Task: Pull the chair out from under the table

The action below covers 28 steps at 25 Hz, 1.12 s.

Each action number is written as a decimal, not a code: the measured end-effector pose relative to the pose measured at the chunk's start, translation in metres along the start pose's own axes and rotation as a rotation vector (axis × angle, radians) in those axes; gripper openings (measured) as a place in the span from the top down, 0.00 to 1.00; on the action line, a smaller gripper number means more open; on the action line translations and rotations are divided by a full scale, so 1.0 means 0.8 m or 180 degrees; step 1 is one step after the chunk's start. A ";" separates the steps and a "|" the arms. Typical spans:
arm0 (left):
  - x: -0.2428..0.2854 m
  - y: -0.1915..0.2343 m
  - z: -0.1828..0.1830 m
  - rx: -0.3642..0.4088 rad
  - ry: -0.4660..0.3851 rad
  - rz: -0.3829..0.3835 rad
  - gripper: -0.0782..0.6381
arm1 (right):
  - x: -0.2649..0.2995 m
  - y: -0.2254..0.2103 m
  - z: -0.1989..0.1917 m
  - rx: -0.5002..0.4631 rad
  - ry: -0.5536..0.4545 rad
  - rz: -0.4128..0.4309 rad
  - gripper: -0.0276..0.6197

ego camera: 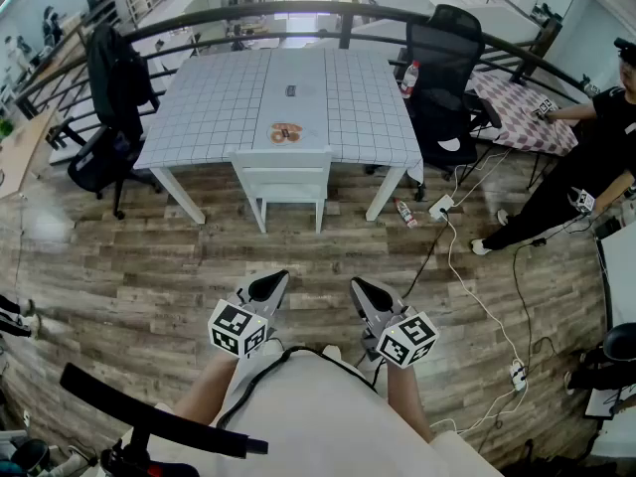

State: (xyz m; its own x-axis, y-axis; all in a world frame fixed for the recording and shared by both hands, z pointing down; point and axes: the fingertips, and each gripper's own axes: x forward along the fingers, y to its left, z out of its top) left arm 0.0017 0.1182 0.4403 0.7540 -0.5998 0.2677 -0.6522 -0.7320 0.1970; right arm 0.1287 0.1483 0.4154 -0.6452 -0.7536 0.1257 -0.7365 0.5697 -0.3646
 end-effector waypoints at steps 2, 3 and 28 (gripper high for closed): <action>0.001 0.001 0.002 0.0023 -0.0034 -0.0019 0.88 | 0.003 0.000 -0.001 -0.0052 -0.0003 0.0009 0.95; 0.001 0.002 0.002 0.0027 -0.0049 -0.0018 0.88 | 0.005 0.001 -0.001 -0.0073 0.0001 0.0021 0.95; 0.041 -0.073 -0.009 0.0068 0.0044 0.0007 0.88 | -0.074 -0.032 -0.015 0.0060 0.0093 0.0130 0.95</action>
State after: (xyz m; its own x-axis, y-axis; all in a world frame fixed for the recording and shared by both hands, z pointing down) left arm 0.0640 0.1440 0.4440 0.7514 -0.5970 0.2810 -0.6519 -0.7375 0.1763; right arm 0.1829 0.1822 0.4284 -0.6805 -0.7198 0.1372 -0.7057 0.5933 -0.3873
